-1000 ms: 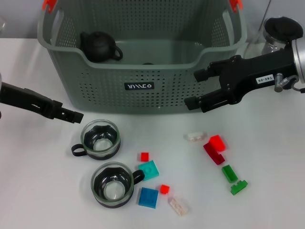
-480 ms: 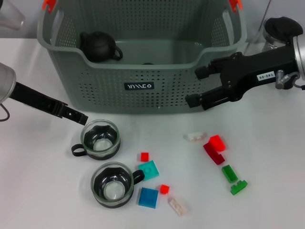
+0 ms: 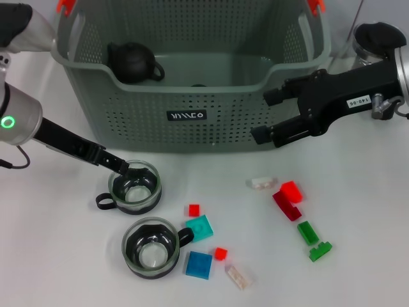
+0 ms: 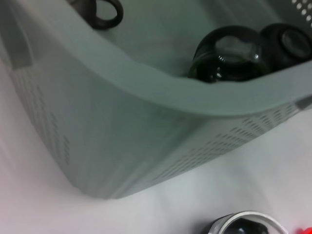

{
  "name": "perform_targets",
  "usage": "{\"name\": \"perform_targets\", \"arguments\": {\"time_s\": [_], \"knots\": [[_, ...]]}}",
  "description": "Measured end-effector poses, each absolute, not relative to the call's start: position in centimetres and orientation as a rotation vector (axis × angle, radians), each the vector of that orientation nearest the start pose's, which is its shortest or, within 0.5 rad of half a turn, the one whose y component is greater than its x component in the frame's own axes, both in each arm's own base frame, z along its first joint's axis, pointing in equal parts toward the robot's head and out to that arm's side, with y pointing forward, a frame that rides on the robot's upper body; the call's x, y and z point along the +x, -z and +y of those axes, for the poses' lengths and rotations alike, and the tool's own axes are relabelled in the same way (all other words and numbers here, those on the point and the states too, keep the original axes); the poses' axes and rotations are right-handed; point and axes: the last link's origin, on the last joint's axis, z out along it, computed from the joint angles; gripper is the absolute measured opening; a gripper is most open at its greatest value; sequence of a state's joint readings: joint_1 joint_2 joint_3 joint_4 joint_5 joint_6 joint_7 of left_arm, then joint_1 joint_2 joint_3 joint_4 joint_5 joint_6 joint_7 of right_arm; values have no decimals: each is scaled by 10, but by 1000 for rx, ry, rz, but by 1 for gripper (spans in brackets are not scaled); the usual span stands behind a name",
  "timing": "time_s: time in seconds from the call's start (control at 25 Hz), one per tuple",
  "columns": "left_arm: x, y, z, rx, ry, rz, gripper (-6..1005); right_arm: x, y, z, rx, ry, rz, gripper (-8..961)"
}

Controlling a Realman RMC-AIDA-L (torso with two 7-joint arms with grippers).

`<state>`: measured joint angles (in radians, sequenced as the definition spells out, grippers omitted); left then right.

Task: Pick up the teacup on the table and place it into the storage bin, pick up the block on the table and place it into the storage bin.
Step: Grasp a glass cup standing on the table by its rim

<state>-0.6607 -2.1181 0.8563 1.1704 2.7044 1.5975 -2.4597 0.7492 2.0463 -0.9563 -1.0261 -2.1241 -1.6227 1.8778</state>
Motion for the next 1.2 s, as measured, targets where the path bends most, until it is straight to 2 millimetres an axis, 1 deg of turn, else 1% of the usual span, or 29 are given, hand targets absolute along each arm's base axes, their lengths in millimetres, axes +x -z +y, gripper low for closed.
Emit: {"name": "perform_targets", "arguments": {"time_s": [0.24,0.76,1.2], "knots": [[-242,-30,367,-2378,-302,-1357,827,148,-25,382,-2969,-287,466,950],[-241,-18,374,-2363,-311,-1338,827,150,-24,382,-2971,-287,473,949],[-239,-9,376,-2370,-357,-1318,827,149,-24,382,-2970,-287,471,949]]}}
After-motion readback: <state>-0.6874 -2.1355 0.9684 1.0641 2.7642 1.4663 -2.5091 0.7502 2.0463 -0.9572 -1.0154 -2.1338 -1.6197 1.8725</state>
